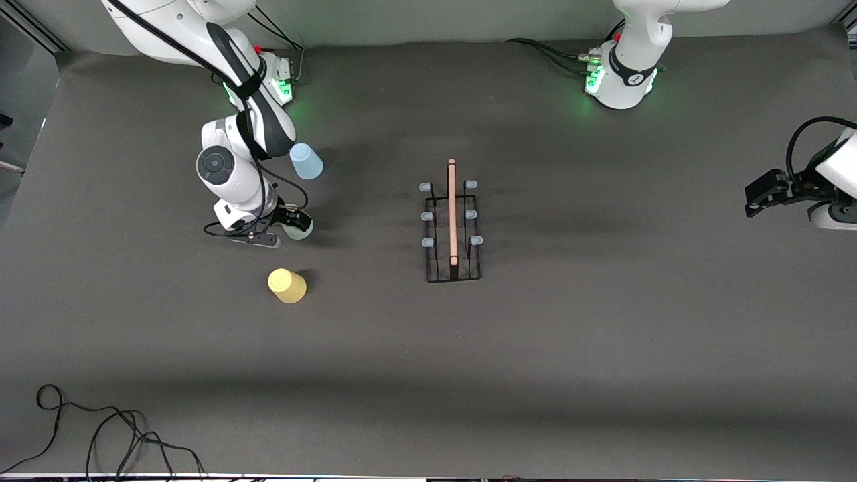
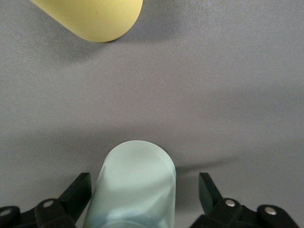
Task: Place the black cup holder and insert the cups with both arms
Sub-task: 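Lift the pale green cup with the right gripper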
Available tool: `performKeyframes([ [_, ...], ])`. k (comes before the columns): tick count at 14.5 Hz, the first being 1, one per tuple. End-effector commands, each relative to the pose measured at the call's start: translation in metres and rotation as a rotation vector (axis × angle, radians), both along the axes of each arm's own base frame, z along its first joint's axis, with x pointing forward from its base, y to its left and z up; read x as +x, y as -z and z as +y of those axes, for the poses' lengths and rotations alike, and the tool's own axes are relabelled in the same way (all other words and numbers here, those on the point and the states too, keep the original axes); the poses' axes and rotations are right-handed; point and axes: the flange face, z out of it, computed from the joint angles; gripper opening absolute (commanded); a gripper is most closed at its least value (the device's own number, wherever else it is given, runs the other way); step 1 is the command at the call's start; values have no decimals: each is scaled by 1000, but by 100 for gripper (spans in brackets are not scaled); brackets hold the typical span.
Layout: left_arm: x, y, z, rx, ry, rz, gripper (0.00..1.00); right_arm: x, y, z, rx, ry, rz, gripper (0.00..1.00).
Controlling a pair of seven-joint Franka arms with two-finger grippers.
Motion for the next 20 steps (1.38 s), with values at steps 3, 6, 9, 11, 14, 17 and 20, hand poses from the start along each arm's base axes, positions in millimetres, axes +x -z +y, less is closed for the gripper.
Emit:
performKeyframes([
  [3, -4, 9, 0, -14, 14, 1, 100, -4, -8, 5, 20, 60, 49, 100],
  [6, -2, 7, -1, -14, 16, -21, 100, -6, -10, 13, 27, 52, 53, 100],
  [9, 0, 5, 1, -13, 13, -38, 100, -5, -13, 14, 32, 36, 46, 49],
  [11, 1, 6, 1, -13, 14, -41, 100, -2, -27, 21, 45, 17, 19, 1],
  [14, -3, 9, 0, -14, 15, -25, 100, 10, -62, 27, 71, 31, -21, 0],
  [17, -3, 10, 0, -15, 13, -21, 100, 31, -131, 47, 93, 94, 0, 0],
  [20, -5, 11, -5, -16, 10, -10, 100, 48, -191, 91, 89, 185, 34, 0],
])
